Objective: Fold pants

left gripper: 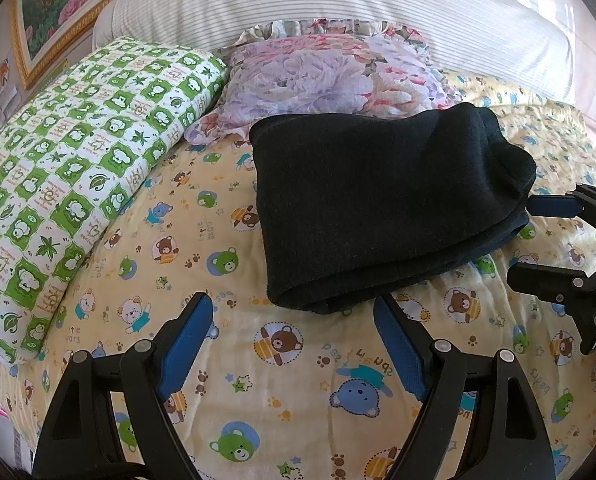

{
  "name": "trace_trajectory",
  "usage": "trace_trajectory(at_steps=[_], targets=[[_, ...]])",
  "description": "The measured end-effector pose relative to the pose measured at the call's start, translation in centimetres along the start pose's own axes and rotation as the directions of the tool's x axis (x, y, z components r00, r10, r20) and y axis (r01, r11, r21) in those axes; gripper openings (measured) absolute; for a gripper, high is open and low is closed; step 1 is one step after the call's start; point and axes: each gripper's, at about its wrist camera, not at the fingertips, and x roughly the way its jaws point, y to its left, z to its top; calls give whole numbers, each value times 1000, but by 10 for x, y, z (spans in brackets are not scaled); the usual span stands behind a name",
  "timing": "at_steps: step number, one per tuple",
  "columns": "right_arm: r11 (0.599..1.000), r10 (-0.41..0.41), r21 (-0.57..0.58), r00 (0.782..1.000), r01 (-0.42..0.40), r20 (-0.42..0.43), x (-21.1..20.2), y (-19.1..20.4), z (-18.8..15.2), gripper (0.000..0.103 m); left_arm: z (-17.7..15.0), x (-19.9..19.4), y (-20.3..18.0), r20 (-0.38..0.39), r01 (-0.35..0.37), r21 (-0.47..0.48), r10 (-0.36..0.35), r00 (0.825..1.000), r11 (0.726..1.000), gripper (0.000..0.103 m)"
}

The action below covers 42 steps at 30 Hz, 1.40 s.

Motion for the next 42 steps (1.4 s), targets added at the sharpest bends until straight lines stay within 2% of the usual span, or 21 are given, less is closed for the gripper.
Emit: trace_trajectory(at_steps=[23,42], targets=[[1000,4,12,1000,-5,4,2,-2,8,98,7,5,5,3,1,-17,-1,1000,1000,83],[999,0,50,1000,-1,18,-1,-15,2,98,15,5,0,17,1,-4,-1,1000,1000,83]])
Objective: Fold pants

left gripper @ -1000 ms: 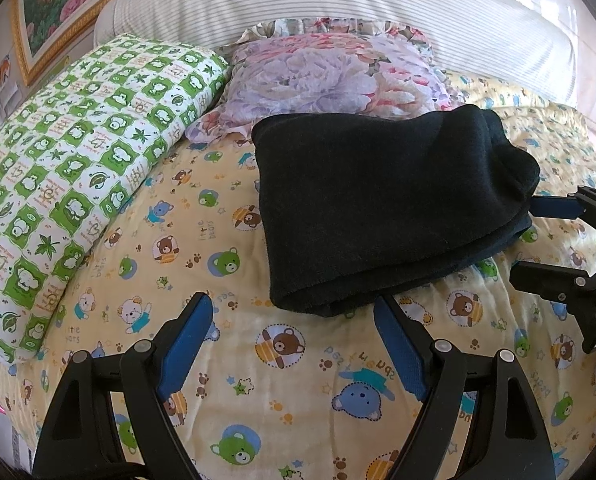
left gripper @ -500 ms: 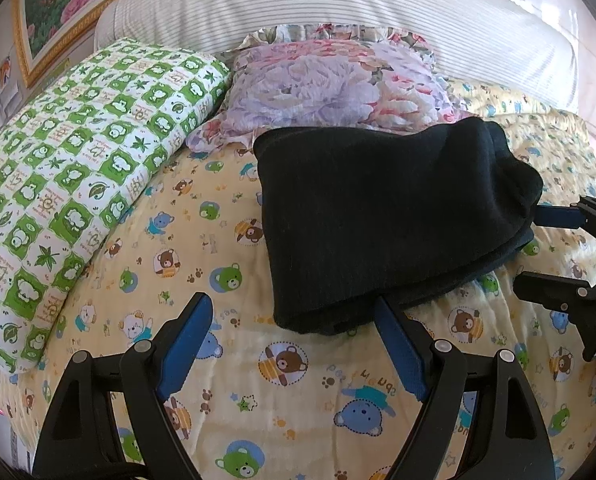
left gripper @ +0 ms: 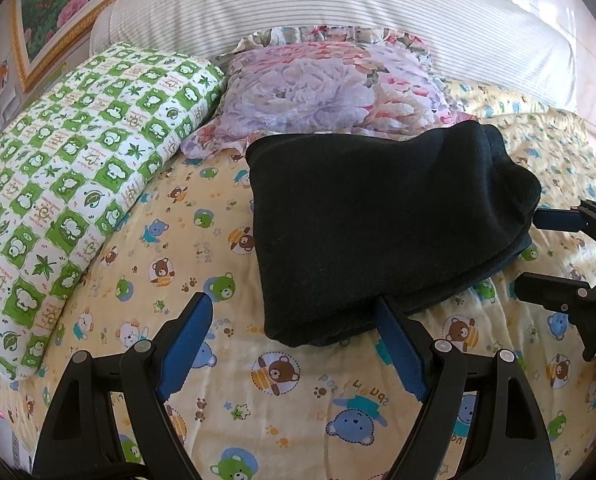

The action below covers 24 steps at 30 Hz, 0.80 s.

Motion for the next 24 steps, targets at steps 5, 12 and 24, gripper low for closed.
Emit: trace_trajectory(at_steps=[5,12,24], targets=[[1000,-1,2,1000,1,4,-2,0,-1,98,1,-1,-1,4,4,7,-4,1000,1000,83],[1000,-1,10,1000,1,10,-7,-3,-2,98,1,-5,-4,13,9,14,-9,1000,1000,83],[1000,-1,8,1000,1,16,-10,-3,-1,98,3,-9,-5,19,8,16,-9,1000,1000,83]])
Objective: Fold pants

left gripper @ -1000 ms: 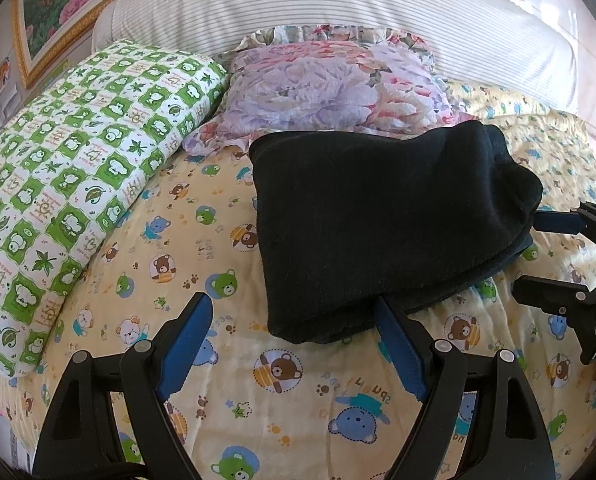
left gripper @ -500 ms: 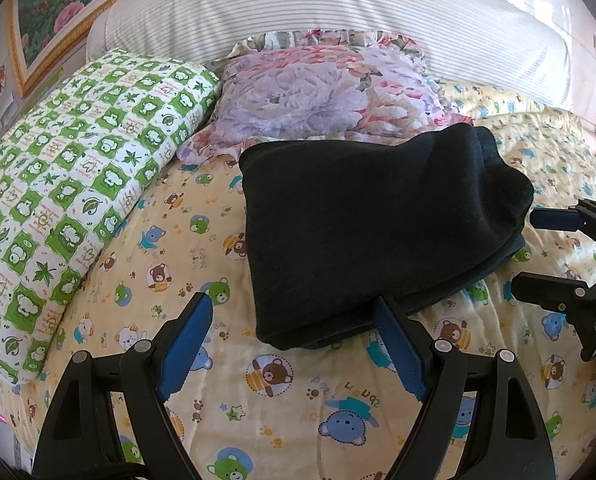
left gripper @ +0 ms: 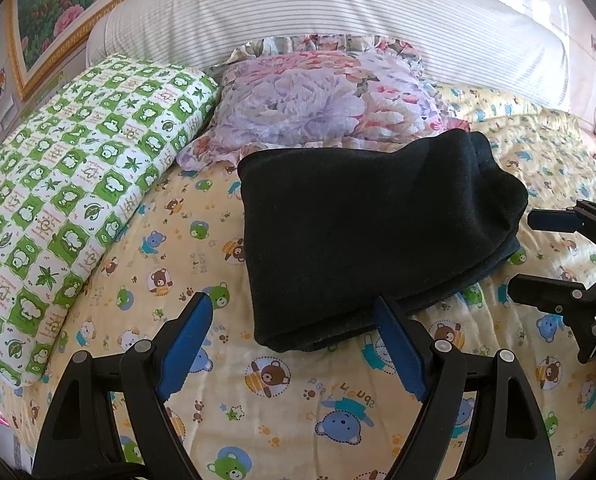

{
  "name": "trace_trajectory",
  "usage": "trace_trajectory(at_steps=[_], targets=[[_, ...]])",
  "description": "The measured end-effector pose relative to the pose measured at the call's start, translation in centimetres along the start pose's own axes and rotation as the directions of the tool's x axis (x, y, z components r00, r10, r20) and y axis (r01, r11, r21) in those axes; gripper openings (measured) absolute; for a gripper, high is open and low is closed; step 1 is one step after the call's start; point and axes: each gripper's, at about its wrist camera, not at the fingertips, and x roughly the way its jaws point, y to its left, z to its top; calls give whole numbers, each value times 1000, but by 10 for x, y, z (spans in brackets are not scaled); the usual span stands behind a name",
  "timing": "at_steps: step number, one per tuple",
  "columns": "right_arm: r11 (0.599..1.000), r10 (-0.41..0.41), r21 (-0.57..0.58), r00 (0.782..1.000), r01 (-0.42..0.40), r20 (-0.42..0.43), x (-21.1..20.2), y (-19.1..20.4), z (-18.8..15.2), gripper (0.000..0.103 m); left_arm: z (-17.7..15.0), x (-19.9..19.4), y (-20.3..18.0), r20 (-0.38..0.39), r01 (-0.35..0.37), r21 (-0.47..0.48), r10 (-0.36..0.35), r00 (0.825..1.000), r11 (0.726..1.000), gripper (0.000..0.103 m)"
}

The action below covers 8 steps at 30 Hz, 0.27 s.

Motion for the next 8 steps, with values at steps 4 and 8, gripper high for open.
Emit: trace_trajectory(at_steps=[4,8], targets=[[1000,0,0,1000,0,1,-1,0,0,98,1,-1,0,3,-2,0,2,1000,1000,83],[1000,1,5,1000,-1,7,-4,-1,1,98,2,-1,-1,-1,-3,2,3,1000,1000,83]])
